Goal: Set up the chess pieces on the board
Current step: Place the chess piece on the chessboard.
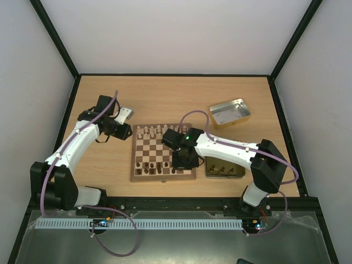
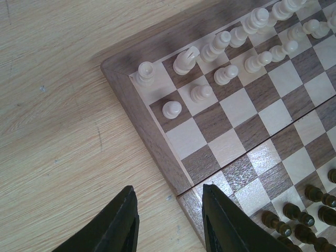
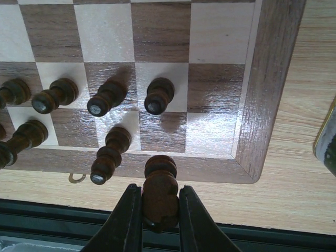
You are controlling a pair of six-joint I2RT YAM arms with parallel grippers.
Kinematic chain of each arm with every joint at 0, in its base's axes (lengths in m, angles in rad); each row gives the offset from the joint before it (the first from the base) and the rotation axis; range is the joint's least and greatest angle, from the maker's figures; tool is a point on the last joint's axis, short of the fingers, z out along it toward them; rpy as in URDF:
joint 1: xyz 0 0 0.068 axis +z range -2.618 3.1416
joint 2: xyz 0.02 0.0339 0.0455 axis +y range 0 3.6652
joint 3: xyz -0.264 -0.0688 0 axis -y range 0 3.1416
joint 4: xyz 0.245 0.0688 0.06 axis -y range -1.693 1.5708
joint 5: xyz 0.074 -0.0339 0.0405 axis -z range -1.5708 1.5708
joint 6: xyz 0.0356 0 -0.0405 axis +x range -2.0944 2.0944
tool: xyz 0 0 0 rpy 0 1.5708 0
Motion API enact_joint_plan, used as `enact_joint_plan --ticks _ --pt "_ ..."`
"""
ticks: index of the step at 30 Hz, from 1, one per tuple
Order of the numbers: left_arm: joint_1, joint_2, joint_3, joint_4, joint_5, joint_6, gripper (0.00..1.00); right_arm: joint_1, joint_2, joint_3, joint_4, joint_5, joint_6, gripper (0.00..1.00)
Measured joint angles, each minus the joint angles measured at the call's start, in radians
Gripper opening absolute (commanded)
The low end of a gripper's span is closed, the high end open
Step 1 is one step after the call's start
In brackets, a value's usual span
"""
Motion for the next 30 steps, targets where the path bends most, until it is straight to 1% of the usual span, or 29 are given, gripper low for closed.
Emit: enact_joint_plan --ticks 11,30 --pt "0.000 -0.002 0.000 0.000 0.000 0.000 0.35 0.000 0.003 -0.009 0.000 -0.001 0.004 0.02" --pt "0.000 -0.002 0.000 0.000 0.000 0.000 0.35 0.000 0.069 -0.003 0.003 -0.003 -0.005 0.02"
